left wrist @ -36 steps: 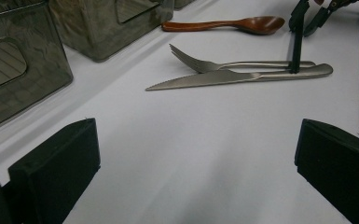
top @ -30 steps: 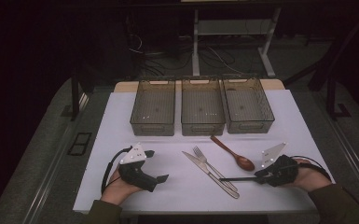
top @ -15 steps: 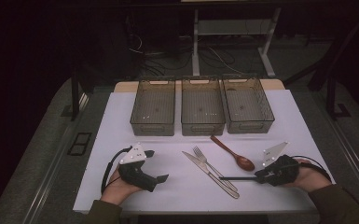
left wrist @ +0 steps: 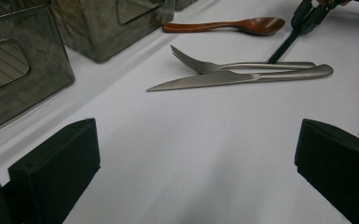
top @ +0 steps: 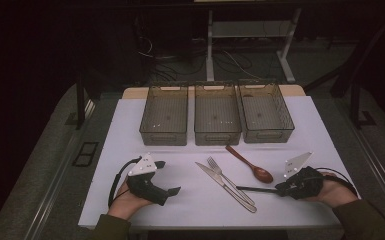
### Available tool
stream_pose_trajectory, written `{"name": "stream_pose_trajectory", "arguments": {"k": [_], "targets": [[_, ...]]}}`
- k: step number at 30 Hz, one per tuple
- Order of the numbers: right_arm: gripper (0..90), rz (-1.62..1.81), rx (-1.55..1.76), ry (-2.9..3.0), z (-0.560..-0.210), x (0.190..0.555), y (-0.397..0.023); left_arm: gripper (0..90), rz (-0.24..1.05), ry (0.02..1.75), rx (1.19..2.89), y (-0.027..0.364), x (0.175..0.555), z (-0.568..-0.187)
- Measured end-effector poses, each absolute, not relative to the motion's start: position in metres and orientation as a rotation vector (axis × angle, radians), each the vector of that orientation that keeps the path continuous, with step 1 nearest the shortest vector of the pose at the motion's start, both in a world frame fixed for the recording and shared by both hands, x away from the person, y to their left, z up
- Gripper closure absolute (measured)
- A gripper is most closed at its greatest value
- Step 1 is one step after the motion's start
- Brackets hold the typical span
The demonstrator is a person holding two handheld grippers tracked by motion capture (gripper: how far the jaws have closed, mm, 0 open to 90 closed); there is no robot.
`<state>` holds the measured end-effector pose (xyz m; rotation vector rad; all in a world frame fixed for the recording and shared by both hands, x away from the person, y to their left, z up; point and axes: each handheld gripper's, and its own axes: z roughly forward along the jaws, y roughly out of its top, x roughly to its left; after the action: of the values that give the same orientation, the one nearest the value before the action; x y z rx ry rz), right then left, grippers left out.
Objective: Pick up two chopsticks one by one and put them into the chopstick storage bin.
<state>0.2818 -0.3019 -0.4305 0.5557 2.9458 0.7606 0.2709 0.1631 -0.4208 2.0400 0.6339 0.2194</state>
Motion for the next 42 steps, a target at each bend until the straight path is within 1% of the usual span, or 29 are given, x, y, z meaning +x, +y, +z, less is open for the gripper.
{"name": "stream_pose_trajectory", "arguments": {"k": [1, 5, 6, 35, 42], "targets": [[78.2, 0.749, 0.564, 2.94, -0.431, 0.282, -0.302, 0.0, 0.219, 0.634, 2.04, 0.163, 0.271, -0.421], [79.3, 0.756, 0.568, 2.936, -0.431, 0.282, -0.303, 0.0, 0.221, 0.634, 2.04, 0.163, 0.271, -0.421], [83.2, 0.762, 0.58, 2.933, -0.431, 0.282, -0.303, 0.0, 0.223, 0.635, 2.04, 0.163, 0.271, -0.42], [84.9, 0.792, 0.719, 2.913, -0.432, 0.284, -0.293, 0.0, 0.23, 0.634, 2.04, 0.165, 0.271, -0.419], [84.8, 0.806, 0.791, 2.892, -0.432, 0.285, -0.277, 0.0, 0.23, 0.632, 2.042, 0.165, 0.272, -0.419]]}}
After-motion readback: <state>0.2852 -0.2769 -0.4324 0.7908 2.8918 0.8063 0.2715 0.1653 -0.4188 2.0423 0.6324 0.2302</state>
